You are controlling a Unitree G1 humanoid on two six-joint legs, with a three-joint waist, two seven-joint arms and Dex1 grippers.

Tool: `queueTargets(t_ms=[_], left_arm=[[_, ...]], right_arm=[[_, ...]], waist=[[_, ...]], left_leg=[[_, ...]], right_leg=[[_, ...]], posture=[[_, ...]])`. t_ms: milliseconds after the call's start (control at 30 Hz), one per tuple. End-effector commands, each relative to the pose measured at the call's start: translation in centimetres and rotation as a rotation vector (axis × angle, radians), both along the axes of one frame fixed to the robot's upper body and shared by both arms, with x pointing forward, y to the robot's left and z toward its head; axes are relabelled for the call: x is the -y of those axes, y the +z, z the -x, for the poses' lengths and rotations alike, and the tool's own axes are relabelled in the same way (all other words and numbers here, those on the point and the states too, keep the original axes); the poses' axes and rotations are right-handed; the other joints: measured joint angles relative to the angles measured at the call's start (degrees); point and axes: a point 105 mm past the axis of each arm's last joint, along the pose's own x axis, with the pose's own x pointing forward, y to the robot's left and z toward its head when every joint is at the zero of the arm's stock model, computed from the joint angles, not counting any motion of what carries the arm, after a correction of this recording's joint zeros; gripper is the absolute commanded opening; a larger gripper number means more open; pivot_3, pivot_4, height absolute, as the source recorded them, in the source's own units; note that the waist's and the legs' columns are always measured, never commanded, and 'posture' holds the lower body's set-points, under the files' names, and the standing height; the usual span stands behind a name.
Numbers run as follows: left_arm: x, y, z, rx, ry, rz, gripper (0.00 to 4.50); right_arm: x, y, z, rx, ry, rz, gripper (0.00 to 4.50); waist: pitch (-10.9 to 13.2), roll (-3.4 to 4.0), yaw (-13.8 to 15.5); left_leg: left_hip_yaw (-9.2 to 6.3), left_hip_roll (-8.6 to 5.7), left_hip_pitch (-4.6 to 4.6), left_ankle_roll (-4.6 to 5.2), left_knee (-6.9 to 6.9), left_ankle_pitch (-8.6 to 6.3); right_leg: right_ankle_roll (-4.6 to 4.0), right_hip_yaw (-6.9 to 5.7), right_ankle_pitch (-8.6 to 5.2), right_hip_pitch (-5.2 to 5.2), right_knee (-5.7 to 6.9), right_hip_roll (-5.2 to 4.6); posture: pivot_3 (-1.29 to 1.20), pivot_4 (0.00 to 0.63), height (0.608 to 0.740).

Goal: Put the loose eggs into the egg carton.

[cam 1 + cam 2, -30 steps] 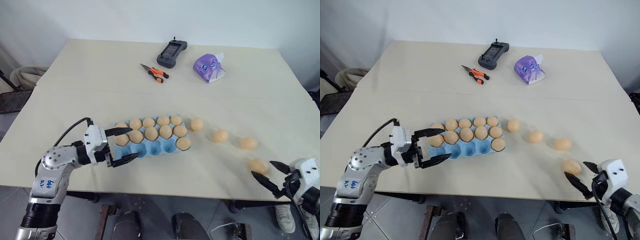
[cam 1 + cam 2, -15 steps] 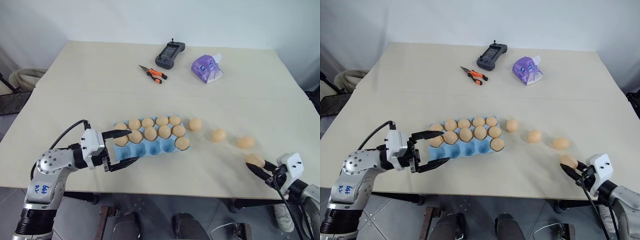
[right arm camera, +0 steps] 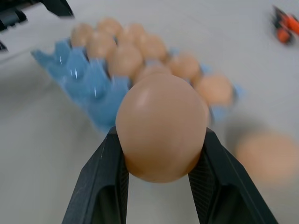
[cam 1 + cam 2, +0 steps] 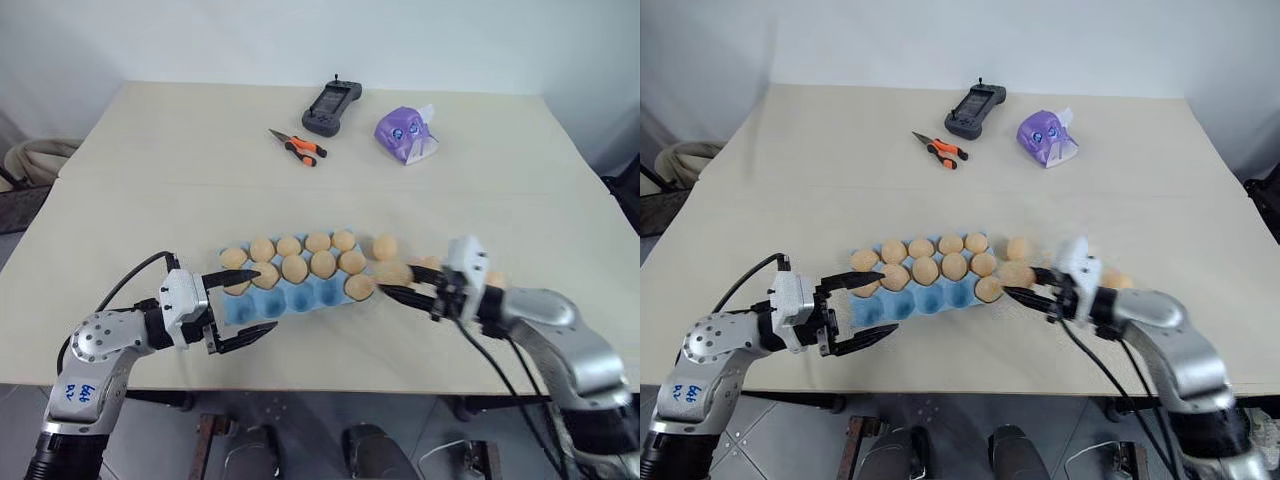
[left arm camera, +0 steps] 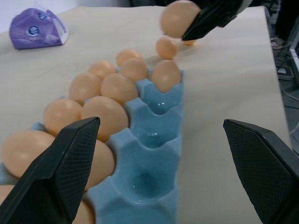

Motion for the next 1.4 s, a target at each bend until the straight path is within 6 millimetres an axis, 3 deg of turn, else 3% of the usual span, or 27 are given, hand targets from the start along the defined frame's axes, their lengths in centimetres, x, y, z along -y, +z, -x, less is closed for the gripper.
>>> queueTargets(t_ms=[33, 167, 333, 467, 600, 700, 867, 967, 1067, 1267, 1400], left_arm=[[-1.3, 0.2, 0.1, 0.016, 0.073, -0.005, 4.5], [-3.1, -0.3, 0.3, 0.002, 0.163, -0.004, 4.5], [-3.5, -0.5, 0.6, 0.003, 0.195, -0.006, 4.5], [-2.7, -0.1, 0.3, 0.023, 0.173, 0.004, 4.5], [-1.2, 0.3, -0.5, 0.039, 0.114, 0.017, 4.5], [-0.1, 0.3, -1.0, 0.042, 0.065, 0.026, 4.5], [1.9, -0.1, -2.2, 0.036, -0.023, 0.026, 4.5], [2.3, -0.3, -2.7, 0.025, -0.052, 0.026, 4.5], [3.1, -0.7, -3.2, -0.019, -0.107, 0.028, 4.5], [3.2, -0.5, -4.1, -0.002, -0.122, 0.023, 4.5], [3.0, -0.2, -4.3, 0.028, -0.11, 0.02, 4.5]], right_arm=[[-2.4, -0.1, -0.4, -0.001, 0.045, 0.029, 1.33], [-4.5, -0.9, -0.9, -0.004, 0.073, 0.068, 1.33], [-5.1, -1.4, -0.7, -0.016, 0.099, 0.077, 2.99], [-3.5, 0.0, 0.4, 0.024, 0.137, 0.045, 4.39], [-0.3, 1.9, 1.9, 0.07, 0.116, -0.03, 4.45], [2.3, 2.0, 2.4, 0.08, 0.018, -0.052, 4.45], [9.7, -0.2, 3.4, 0.108, -0.305, -0.018, 4.45], [12.6, -1.3, 4.0, 0.119, -0.448, -0.01, 4.45], [18.1, -4.6, 6.3, 0.085, -0.687, 0.006, 4.45], [21.6, -8.5, 9.7, 0.002, -0.873, -0.002, 4.45], [22.0, -9.2, 10.2, -0.004, -0.916, -0.024, 4.45]], waist=[[0.0, 0.0, 0.2], [0.0, -0.01, 0.4], [0.0, -0.01, 0.2], [0.0, -0.01, 0.4], [0.0, -0.02, 1.0], [0.0, -0.04, 1.1], [0.0, -0.05, 1.8], [0.0, -0.05, 1.7], [0.0, -0.07, 1.7], [0.0, -0.04, 1.3], [0.0, -0.04, 0.4]], left_leg=[[-0.01, 0.0, -0.08, 0.0, -0.01, 0.0], [0.0, 0.04, -0.34, -0.01, 0.04, 0.0], [0.14, 0.04, -0.47, -0.01, 0.13, 0.01], [0.14, -0.02, -0.33, 0.01, 0.11, 0.08], [0.03, -0.2, -0.34, 0.1, 0.07, 0.14], [0.03, -0.19, -0.33, 0.13, 0.06, 0.11], [0.05, -0.17, -0.34, 0.04, 0.05, 0.08], [0.11, -0.23, -0.35, 0.04, 0.08, 0.08], [0.22, -0.24, -0.2, 0.03, 0.1, 0.1], [0.17, -0.29, 0.04, 0.06, 0.08, 0.1], [0.15, -0.23, 0.36, 0.03, -0.03, 0.05]], right_leg=[[-0.03, -0.03, -0.02, -0.1, 0.01, 0.0], [-0.07, -0.08, -0.08, -0.35, -0.03, -0.03], [-0.07, -0.02, -0.08, -0.58, 0.15, 0.0], [-0.08, -0.03, -0.07, -0.58, 0.44, 0.0], [-0.06, -0.13, -0.06, -0.52, 0.44, -0.01], [-0.03, -0.12, -0.05, -0.45, 0.38, -0.01], [-0.07, -0.04, -0.08, -0.48, 0.27, 0.06], [-0.06, 0.0, -0.08, -0.5, 0.28, 0.11], [-0.04, 0.09, -0.07, -0.41, 0.34, 0.2], [0.0, 0.08, -0.04, -0.1, 0.31, 0.13], [0.01, 0.08, -0.02, 0.21, 0.29, 0.01]], posture=[[0.0, 0.15, 0.74], [0.0, 0.15, 0.74], [0.0, 0.15, 0.74], [0.0, 0.15, 0.74], [0.0, 0.15, 0.74], [0.0, 0.15, 0.74], [0.0, 0.15, 0.74], [0.0, 0.15, 0.74], [0.0, 0.15, 0.74], [0.0, 0.15, 0.74], [0.0, 0.15, 0.74]])
